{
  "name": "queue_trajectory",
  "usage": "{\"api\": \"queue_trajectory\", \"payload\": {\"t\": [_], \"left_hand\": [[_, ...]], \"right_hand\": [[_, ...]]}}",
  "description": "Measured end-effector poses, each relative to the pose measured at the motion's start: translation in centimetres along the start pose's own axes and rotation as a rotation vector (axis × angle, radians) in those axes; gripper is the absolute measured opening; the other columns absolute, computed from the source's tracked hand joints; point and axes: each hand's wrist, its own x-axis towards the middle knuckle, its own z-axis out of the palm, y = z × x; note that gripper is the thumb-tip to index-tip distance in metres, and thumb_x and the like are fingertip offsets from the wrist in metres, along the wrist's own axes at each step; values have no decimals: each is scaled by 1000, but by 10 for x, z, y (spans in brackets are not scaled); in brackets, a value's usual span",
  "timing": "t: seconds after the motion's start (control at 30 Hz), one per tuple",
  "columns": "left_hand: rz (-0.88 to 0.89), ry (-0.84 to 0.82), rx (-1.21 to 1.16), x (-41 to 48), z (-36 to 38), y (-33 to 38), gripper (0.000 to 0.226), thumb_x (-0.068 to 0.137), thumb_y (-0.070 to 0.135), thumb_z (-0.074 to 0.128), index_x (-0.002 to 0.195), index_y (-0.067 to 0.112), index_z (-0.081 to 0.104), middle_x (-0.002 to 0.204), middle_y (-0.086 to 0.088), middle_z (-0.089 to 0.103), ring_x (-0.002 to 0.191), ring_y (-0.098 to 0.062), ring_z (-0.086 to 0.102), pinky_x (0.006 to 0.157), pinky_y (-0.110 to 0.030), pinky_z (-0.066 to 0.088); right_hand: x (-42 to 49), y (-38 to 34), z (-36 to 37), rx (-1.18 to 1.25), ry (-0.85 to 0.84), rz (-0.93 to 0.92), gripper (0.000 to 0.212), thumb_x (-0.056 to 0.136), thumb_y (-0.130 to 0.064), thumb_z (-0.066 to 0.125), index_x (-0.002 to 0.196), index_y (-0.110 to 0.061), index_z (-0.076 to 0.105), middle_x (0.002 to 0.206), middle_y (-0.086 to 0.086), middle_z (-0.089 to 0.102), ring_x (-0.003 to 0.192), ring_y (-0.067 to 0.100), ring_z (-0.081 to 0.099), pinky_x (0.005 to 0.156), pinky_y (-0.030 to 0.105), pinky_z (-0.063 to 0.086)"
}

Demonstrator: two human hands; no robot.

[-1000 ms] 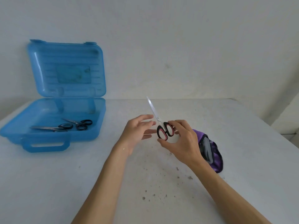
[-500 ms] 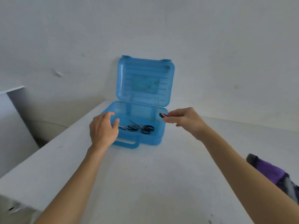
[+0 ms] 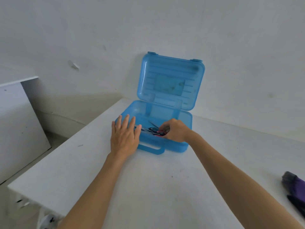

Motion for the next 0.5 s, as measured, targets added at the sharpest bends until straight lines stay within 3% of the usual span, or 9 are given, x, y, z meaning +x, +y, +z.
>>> {"api": "queue_trajectory", "payload": {"t": [0.1, 0.17, 0.23, 0.33, 0.4, 0.5], "left_hand": [[-29, -42, 1, 1, -2, 2, 61, 108, 47, 17, 162, 19, 25, 171, -6, 19, 158, -31, 5, 127, -53, 2], [-71, -75, -13, 3, -7, 6, 61, 109, 45, 20, 163, 18, 17, 170, -6, 21, 158, -31, 7, 127, -53, 2], [-74, -66, -37, 11, -18, 13, 65, 107, 39, 34, 162, 14, 12, 164, -10, 32, 154, -32, 20, 125, -52, 9], [16, -89, -120, 46, -42, 27, 65, 101, 34, 51, 157, 13, 24, 153, -12, 46, 140, -32, 43, 115, -46, 31], [-1, -144, -285, 83, -55, 31, 66, 100, 37, 55, 157, 17, 28, 157, -9, 43, 140, -31, 45, 113, -45, 38], [-57, -135, -435, 137, -63, 31, 68, 100, 40, 55, 158, 17, 29, 158, -9, 41, 137, -32, 49, 112, -45, 41]], "right_hand": [[5, 3, -11, -3, 36, 34, 36, 79, -31, 87, 112, -19, 78, 101, -7, 74, 97, 13, 68, 87, 24, 51], [11, 8, -28, 99, 245, 88, 23, 82, -30, 84, 101, -18, 79, 92, -8, 74, 94, 12, 69, 85, 24, 51], [18, 15, -51, 222, 521, 188, 12, 86, -23, 77, 96, -18, 79, 89, -3, 75, 91, 14, 70, 82, 22, 49], [31, 30, -84, 444, 802, 362, 22, 86, -18, 67, 107, -17, 75, 98, 3, 75, 92, 22, 68, 84, 28, 51], [39, 39, -103, 597, 877, 422, 33, 87, -17, 62, 120, -15, 68, 107, 5, 71, 97, 25, 67, 87, 34, 54], [54, 54, -127, 726, 806, 432, 50, 94, -19, 58, 143, -15, 50, 122, 2, 56, 107, 23, 55, 91, 34, 46]]}}
